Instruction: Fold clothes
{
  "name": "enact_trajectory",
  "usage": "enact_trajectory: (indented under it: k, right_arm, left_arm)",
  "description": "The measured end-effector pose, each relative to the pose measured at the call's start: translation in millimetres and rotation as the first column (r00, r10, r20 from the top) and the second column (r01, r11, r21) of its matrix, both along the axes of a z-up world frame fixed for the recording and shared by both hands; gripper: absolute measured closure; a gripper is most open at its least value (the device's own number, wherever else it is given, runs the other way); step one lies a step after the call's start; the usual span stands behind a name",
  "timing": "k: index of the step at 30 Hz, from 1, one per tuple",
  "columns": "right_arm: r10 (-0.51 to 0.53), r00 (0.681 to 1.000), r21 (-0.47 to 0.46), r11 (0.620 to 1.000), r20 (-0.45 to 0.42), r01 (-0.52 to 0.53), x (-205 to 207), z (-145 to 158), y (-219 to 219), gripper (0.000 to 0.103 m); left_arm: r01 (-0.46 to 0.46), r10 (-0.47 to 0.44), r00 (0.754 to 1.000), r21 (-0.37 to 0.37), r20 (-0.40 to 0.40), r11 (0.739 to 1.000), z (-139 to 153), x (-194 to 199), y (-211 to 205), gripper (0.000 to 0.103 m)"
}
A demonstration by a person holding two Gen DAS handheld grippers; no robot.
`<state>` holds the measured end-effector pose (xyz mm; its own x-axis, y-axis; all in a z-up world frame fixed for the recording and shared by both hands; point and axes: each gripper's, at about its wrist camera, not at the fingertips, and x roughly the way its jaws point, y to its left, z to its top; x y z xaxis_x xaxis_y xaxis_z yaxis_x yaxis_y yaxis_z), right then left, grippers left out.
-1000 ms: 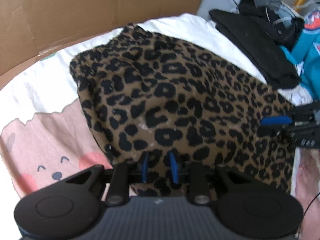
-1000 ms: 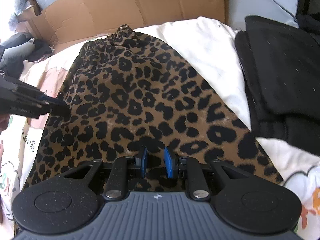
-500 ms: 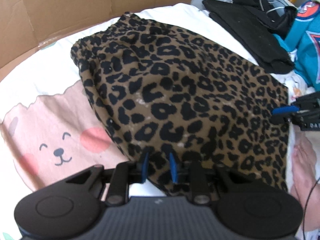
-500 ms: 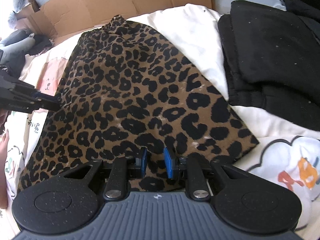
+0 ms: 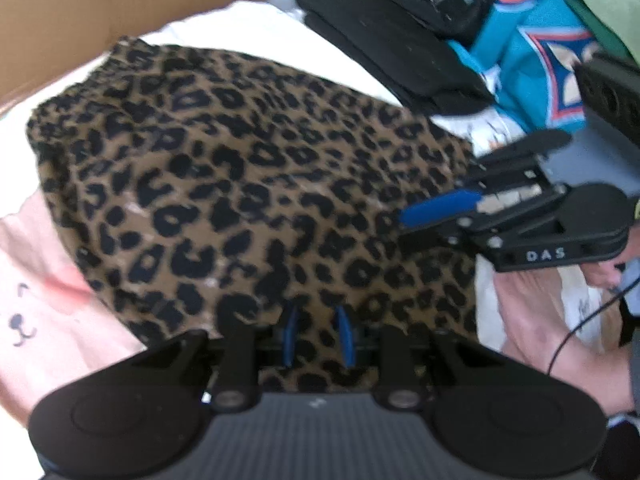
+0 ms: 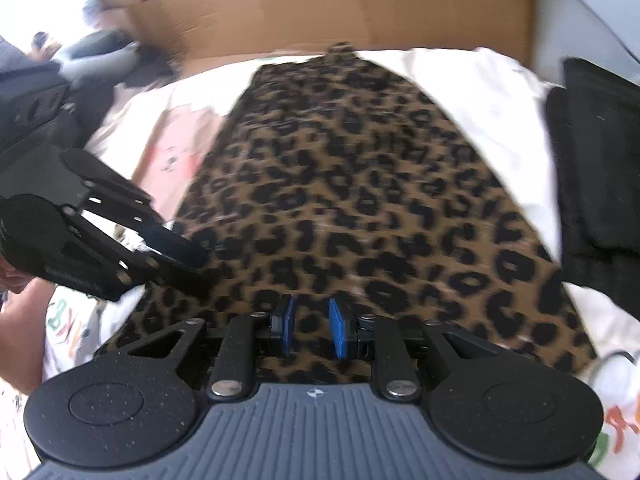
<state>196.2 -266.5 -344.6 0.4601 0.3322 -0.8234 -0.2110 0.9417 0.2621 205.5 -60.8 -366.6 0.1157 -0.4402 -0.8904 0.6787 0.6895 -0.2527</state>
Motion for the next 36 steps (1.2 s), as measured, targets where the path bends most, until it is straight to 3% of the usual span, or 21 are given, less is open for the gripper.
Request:
enact_trajectory:
  k: [10,21,27,36]
  right_arm:
    - [0.172,0.98,-0.007,0.985,-0.098,-0.173,-25,-16,36,0.077]
    - [0.156,0.977,0.004,0.988,-0.143,-0.157,-25,-20,27,0.077]
    - [0.15,0.978,0.003,0.989,-0.147,-0.151,-25,-22,27,0.077]
    - [0.142,0.979,0.019,0.99,-0.144,-0.14,-25,-24,24,0.077]
  left_arm:
    - [0.097,-0.097,0.995,0.011,-0.037,0.995,-1,-24,4,0.079]
    - [0.089,-0.085,0.99,0.029,-0.117,0.996,17,-24,56,0.079]
    - [0.144,-0.131,0.977,0.065,-0.167,0.987,9,-43,62,0.078]
    - [0.186,-0.17,0.958,0.048,-0.23,0.981,-2,-69,55,0.061]
